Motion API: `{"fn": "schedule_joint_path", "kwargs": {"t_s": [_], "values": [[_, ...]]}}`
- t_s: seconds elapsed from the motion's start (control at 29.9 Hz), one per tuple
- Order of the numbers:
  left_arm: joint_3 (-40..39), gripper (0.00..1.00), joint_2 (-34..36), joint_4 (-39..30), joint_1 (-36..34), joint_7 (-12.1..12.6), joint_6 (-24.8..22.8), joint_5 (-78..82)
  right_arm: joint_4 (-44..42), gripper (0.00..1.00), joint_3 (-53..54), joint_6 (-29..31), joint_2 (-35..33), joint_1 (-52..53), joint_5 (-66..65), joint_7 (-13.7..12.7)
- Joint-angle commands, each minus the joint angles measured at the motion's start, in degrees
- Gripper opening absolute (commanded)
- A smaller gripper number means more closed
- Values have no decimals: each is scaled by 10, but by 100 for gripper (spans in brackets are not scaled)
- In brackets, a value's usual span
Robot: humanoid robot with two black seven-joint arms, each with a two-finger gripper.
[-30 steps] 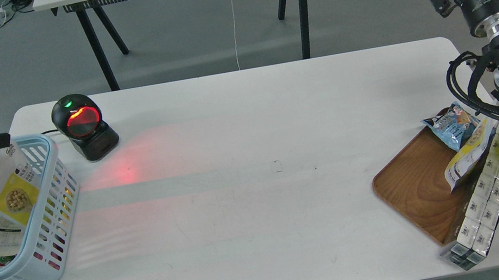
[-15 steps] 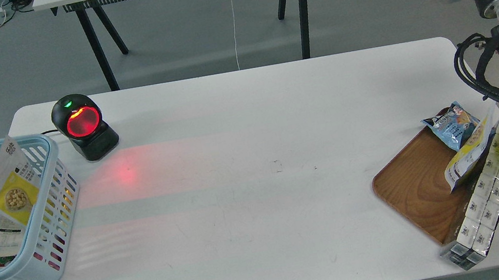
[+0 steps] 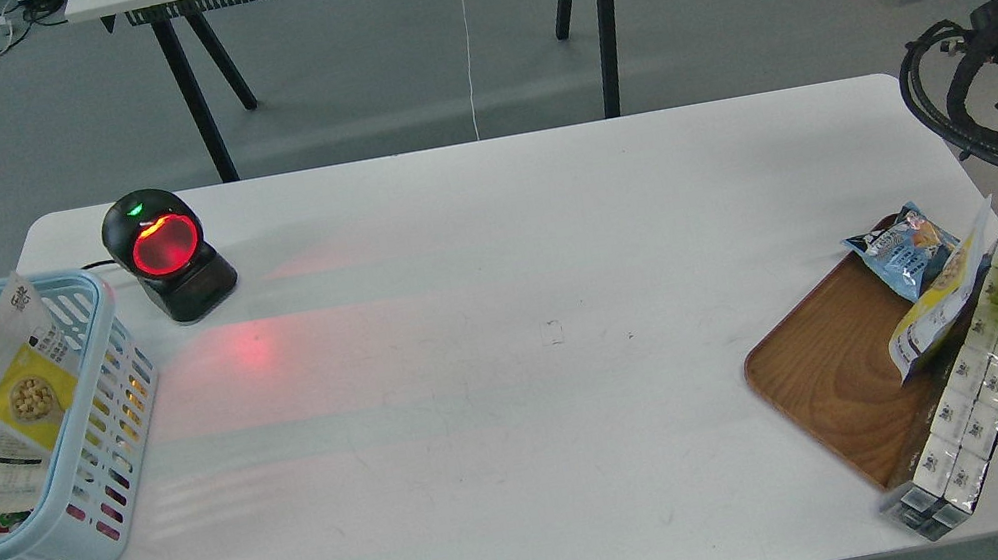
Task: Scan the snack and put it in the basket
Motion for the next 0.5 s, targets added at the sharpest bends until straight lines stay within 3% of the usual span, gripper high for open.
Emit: {"fn": "schedule_joint_path", "kwargs": {"t_s": [0.0,0.07,0.2,0.27,0.33,0.47], "values": [[-34,100,-64,53,6,0,0,-65,0,99,1,0,3,-1,0,-14],[-57,100,-93,72,9,12,0,-121,0,99,2,0,6,-1,0,-13],[-67,100,-126,97,14,97,0,-208,-1,99,4,0,10,-3,1,-14],[-68,100,-147,117,14,127,0,-248,-10,99,5,0,10,-6,4,-14],[-68,100,-164,133,15,142,0,-284,-28,99,11,0,10,-6,4,-13],[-68,100,-187,140,22,142,0,-320,-43,99,11,0,10,-9,4,-14]]}}
